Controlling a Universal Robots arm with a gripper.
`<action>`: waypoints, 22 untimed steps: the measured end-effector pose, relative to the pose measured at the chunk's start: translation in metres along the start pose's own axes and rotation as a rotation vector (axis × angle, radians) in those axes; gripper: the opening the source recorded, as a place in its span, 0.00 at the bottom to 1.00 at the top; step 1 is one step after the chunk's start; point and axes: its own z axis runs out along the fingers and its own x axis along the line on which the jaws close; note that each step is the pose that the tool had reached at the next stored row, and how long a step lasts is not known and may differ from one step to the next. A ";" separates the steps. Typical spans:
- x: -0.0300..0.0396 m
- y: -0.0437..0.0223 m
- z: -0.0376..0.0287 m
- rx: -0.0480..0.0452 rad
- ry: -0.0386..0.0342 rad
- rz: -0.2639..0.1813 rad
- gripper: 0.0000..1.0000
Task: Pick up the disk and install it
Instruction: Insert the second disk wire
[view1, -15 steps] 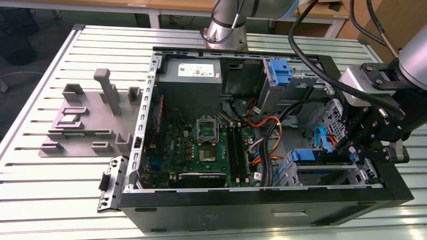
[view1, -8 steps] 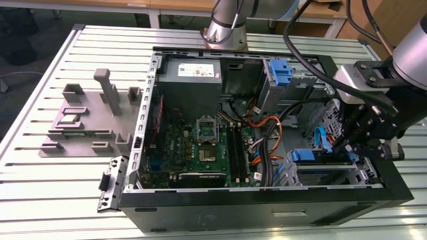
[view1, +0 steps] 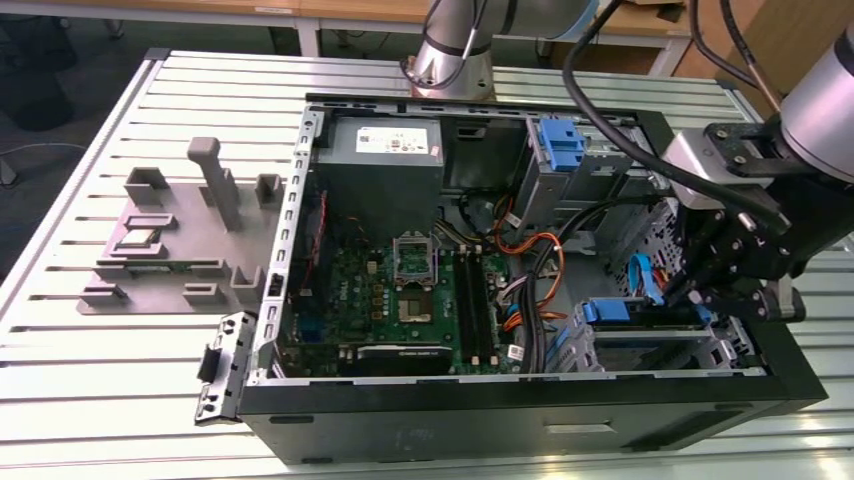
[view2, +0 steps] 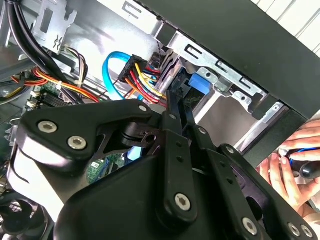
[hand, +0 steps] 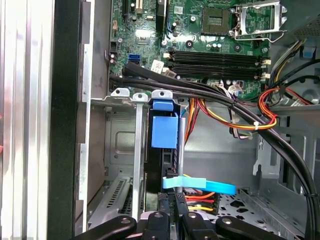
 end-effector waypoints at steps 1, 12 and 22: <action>0.0001 0.0000 0.0004 0.0001 0.0002 0.000 0.16; 0.0000 0.0000 -0.0001 0.0003 0.0016 0.008 0.16; 0.0000 -0.0005 -0.0001 0.0009 0.0127 0.036 0.16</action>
